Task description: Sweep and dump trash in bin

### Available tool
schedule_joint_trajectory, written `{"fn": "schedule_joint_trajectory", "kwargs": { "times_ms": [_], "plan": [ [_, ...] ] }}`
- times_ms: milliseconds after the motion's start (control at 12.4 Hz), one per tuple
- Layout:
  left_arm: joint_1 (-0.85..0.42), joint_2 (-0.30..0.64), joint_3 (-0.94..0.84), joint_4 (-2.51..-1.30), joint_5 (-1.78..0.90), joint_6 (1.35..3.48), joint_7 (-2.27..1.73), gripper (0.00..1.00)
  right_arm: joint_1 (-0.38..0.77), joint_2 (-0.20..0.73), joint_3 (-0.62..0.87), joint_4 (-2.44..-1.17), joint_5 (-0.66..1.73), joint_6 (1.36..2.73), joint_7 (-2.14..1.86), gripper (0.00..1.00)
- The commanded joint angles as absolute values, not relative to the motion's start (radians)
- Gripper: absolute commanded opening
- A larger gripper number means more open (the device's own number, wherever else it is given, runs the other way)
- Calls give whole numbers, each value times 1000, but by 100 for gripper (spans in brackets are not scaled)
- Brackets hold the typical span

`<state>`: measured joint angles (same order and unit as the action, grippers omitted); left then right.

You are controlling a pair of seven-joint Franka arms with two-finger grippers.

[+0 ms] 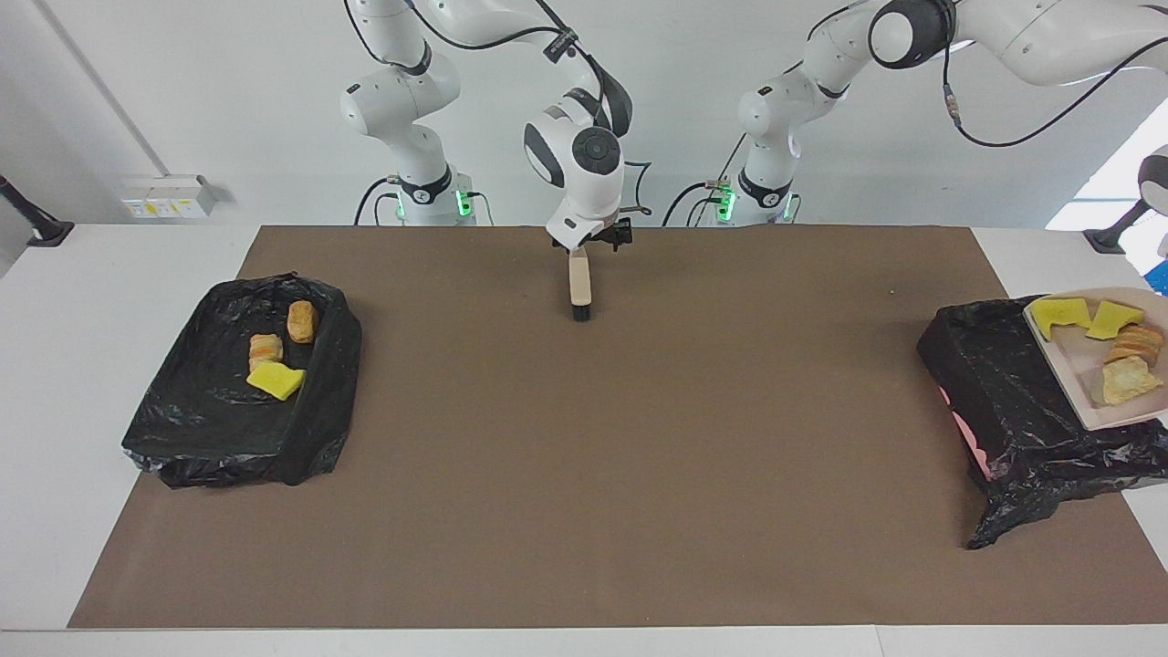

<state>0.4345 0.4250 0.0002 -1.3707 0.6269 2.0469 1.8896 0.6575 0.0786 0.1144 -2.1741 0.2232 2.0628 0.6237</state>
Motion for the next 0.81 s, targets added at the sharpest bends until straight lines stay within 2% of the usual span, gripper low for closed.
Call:
{"fn": "schedule_joint_trajectory", "kwargs": {
  "times_ms": [0,322,725],
  "plan": [
    [401,410,12,-1394,736,2039,1801,0,522,48,112,-2122,134,2075,621,100],
    [374,348,12,-1500,906,2031,1665,0,312,58,115,-1982,-32,2048,459,100],
    [310,295,12,-1557,1083,1912,1520,0,138,43,71,-1803,-48,1857,319,100]
  ]
}}
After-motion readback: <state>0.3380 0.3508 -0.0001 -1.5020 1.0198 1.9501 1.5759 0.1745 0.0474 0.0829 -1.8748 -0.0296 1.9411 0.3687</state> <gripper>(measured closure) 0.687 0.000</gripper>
